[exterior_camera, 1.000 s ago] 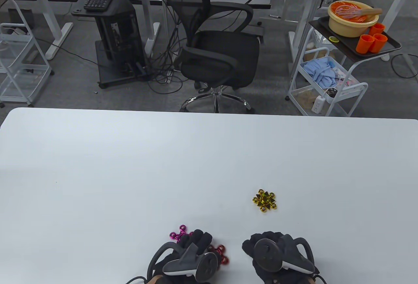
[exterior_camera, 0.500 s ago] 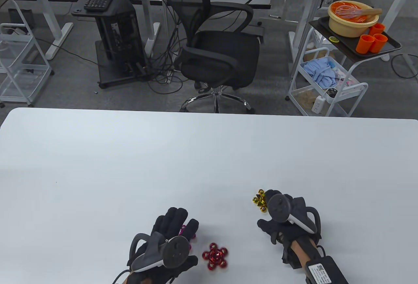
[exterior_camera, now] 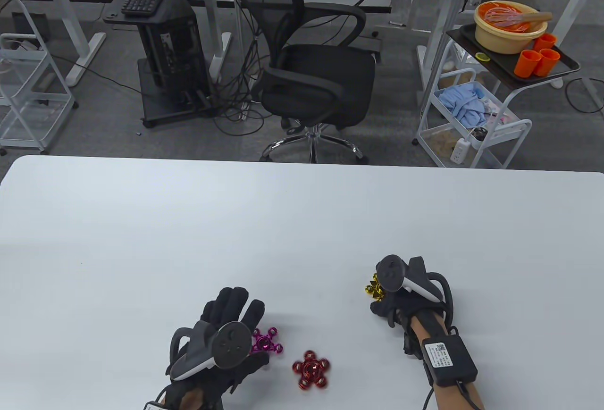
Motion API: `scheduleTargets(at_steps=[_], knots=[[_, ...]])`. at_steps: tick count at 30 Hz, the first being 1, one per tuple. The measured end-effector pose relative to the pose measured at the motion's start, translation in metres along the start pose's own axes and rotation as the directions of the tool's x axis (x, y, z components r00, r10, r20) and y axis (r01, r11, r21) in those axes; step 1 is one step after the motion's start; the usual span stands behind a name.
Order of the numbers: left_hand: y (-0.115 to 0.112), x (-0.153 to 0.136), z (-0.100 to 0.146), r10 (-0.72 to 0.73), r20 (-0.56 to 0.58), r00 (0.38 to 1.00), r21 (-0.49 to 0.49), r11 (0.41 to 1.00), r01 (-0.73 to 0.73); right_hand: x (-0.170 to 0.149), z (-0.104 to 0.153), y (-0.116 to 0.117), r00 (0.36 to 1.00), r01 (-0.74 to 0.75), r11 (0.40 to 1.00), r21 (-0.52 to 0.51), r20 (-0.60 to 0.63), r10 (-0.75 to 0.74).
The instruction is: Flick fidget spinner to spin
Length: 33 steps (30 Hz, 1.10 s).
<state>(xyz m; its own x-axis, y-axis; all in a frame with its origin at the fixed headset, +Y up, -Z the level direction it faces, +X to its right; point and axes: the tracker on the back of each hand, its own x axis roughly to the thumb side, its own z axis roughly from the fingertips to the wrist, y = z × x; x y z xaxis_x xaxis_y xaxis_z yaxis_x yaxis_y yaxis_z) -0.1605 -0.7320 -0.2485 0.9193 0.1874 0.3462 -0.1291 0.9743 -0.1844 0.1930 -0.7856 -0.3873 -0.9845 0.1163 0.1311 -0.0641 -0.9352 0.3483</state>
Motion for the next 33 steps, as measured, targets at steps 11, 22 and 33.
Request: scheduleTargets(at_steps=[11,22,33], knots=[[-0.006,0.01,0.001,-0.038,0.029,0.999,-0.018,0.999,0.039,0.013,0.014,-0.004,0.986,-0.12,0.973,-0.197,0.088,0.14],[-0.011,0.015,-0.002,-0.052,0.036,0.998,-0.042,0.998,0.054,0.053,0.063,0.002,0.943,-0.032,0.975,-0.219,0.316,0.101],[-0.016,0.02,-0.003,-0.08,0.046,0.996,-0.066,0.994,0.082,0.077,0.081,0.028,0.896,-0.126,0.975,-0.182,0.4,0.191]])
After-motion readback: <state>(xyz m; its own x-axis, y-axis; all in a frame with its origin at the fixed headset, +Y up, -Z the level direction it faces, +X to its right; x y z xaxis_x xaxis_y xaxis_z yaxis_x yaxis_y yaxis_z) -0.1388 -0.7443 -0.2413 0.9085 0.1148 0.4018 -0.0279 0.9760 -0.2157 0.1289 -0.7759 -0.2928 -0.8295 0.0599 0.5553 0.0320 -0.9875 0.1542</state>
